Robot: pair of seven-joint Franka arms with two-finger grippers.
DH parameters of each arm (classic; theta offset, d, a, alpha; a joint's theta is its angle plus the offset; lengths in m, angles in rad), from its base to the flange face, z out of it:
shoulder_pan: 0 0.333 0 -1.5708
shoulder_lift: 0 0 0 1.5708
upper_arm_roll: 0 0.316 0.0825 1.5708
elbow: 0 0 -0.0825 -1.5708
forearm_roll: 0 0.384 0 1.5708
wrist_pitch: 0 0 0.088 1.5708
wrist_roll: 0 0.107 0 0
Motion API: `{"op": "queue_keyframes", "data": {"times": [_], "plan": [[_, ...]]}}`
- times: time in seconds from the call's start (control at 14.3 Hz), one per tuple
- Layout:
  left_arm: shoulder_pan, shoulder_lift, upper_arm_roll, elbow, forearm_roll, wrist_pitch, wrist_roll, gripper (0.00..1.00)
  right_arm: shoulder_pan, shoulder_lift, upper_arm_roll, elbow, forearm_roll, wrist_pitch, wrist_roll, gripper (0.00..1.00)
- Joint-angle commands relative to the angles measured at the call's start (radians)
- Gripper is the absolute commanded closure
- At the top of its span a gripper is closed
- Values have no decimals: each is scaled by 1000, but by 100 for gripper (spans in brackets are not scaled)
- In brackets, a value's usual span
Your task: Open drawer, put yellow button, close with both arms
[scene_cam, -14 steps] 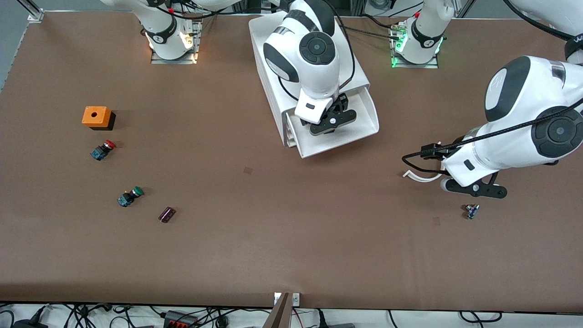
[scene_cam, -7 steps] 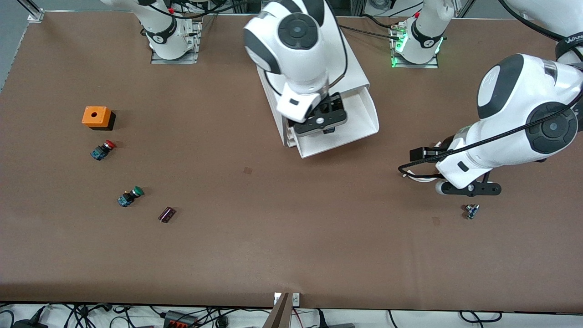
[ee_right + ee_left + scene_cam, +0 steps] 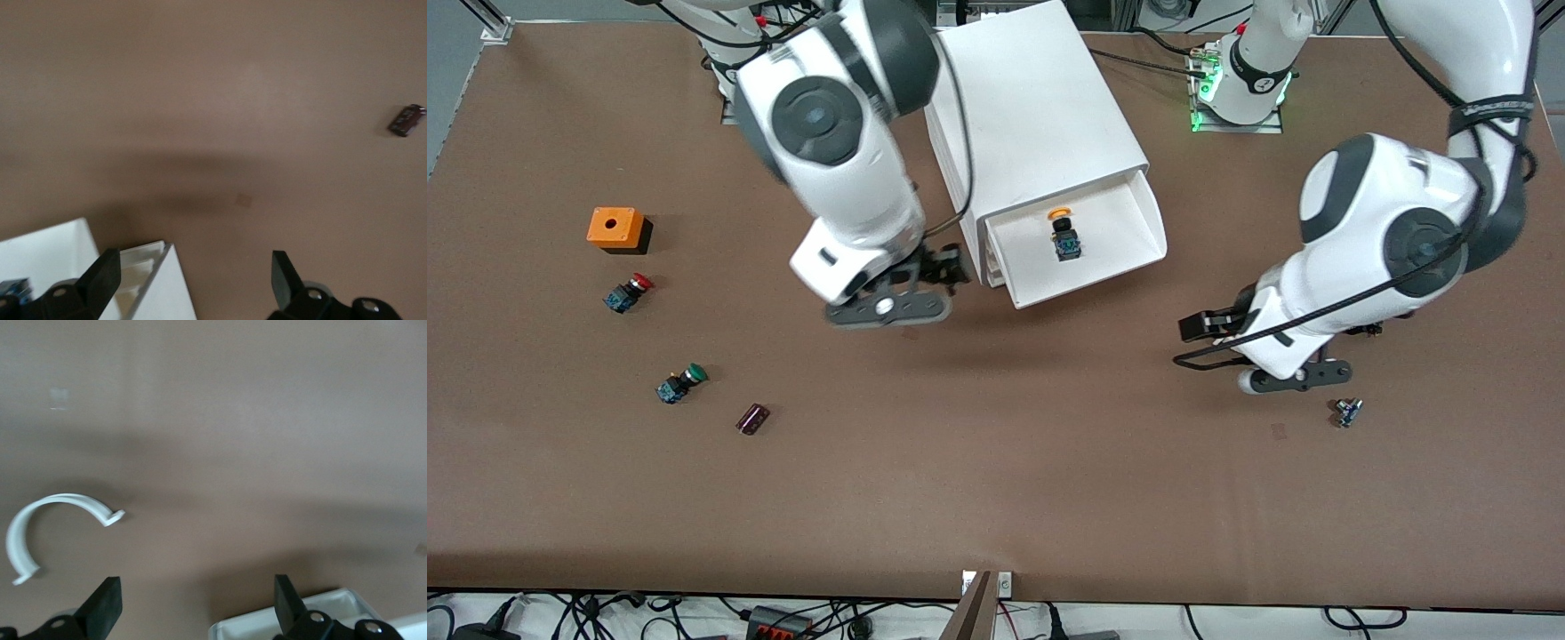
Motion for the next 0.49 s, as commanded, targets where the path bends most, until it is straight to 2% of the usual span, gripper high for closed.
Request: {"op": "queue_keyframes", "data": {"times": [0.0, 0.28, 0.42], "plan": [[-3, -54, -58, -147, -13, 163, -126, 0, -78, -18, 12, -16, -6, -19, -22, 0], [-57, -51, -63, -220, -7, 242, -198, 0, -162, -28, 13, -20, -4, -75, -45, 0], [-90, -50, -63, -236, -7, 247, -205, 0, -172, -30, 10, -40, -15, -75, -86, 0]]}}
